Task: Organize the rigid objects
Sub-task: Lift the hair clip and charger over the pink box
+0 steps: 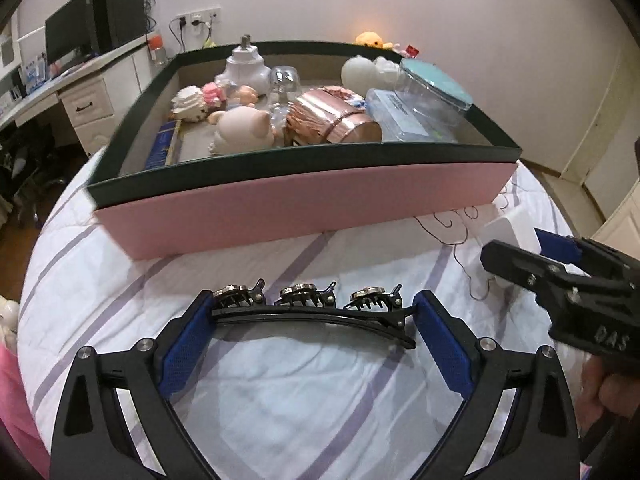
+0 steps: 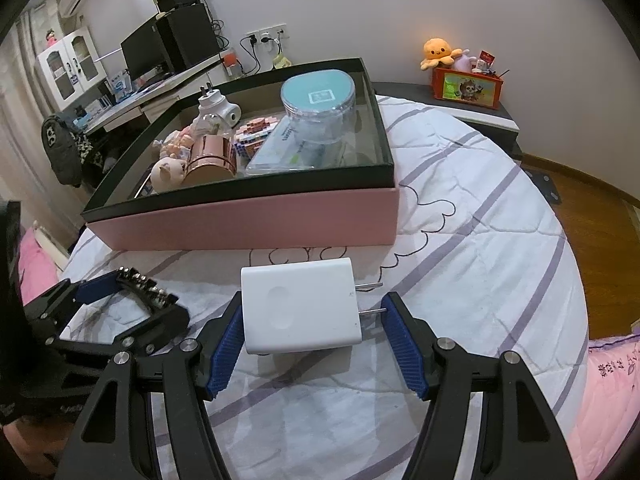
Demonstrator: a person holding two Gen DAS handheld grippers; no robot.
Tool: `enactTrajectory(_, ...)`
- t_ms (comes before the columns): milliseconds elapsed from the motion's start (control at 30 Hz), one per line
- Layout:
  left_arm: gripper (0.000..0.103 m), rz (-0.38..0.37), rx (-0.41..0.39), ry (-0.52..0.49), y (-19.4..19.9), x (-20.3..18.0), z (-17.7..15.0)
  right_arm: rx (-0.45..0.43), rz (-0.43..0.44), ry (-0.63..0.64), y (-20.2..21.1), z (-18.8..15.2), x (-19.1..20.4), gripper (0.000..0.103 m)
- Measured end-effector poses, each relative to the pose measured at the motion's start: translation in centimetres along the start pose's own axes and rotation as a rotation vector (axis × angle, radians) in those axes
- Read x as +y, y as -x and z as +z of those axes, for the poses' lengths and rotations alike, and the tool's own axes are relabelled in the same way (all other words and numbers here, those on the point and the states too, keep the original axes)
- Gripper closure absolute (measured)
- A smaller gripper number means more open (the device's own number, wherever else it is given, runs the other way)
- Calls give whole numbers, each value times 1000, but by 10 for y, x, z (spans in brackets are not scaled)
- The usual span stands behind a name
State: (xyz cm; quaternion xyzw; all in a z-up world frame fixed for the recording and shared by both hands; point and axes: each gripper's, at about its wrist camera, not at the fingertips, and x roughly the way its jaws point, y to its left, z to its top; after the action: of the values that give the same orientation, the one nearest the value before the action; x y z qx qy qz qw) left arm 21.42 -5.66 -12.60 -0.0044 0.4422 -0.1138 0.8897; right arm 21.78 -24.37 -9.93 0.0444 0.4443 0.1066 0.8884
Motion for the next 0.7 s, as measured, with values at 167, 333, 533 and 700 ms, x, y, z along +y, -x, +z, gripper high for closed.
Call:
enactTrajectory(167,5,27,-43,10,23,13,0,-16,4,19,8,4,9,35)
enactTrajectory(333,5,41,-92,19,44,23,8,-30,14,45,14,8,22,35)
enactTrajectory(533,5,41,-151,16,61,31,28,-65,24,83,27,25,38,35)
enactTrajectory(700,5,45,-223,14,74,43,64,-138,22,129,41,62,49,35)
